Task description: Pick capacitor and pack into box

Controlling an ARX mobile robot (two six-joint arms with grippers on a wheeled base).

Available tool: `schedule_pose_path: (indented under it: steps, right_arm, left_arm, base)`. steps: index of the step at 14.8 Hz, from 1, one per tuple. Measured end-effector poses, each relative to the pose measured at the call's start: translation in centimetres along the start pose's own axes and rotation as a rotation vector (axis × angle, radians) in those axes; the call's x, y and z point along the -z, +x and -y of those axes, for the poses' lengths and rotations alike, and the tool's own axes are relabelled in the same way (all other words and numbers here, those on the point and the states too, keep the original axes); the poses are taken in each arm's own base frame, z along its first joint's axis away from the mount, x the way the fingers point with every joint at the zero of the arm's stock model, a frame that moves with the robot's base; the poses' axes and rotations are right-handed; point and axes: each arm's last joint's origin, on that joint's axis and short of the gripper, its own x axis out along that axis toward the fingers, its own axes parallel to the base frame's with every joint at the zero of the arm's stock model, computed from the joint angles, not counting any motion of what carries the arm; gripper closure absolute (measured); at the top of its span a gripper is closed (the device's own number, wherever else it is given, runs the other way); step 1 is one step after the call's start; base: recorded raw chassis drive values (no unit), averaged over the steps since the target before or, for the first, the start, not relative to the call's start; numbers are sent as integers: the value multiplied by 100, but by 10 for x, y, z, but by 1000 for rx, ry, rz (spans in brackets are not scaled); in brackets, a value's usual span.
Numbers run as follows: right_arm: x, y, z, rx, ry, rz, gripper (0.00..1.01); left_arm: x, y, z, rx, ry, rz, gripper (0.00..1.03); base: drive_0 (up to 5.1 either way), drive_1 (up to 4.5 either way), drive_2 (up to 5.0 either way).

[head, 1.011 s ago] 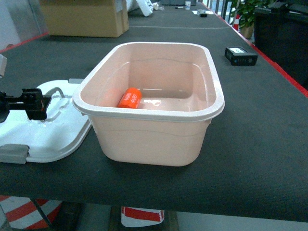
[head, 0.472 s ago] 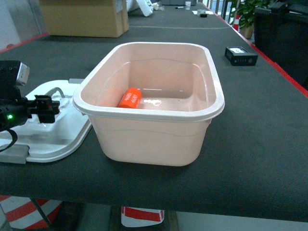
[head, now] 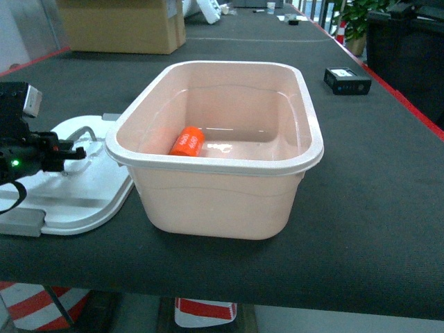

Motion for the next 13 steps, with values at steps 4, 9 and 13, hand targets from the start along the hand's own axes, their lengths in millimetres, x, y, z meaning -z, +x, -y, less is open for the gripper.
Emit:
schedule_pose_path:
  steps: [4,9,13]
  right_arm:
    - [0,0,0,0,0,0,3]
    - [0,0,0,0,0,0,3]
    - [0,0,0,0,0,0,3]
  left_arm:
    - [-30,-18,-3,-62,-26,4,101]
    - [-191,-130,106,-108,-75,272,101]
    - [-170,-107,190,-10,-59,183,101]
  base:
    - [0,0,0]
    - [0,0,0]
    - [0,0,0]
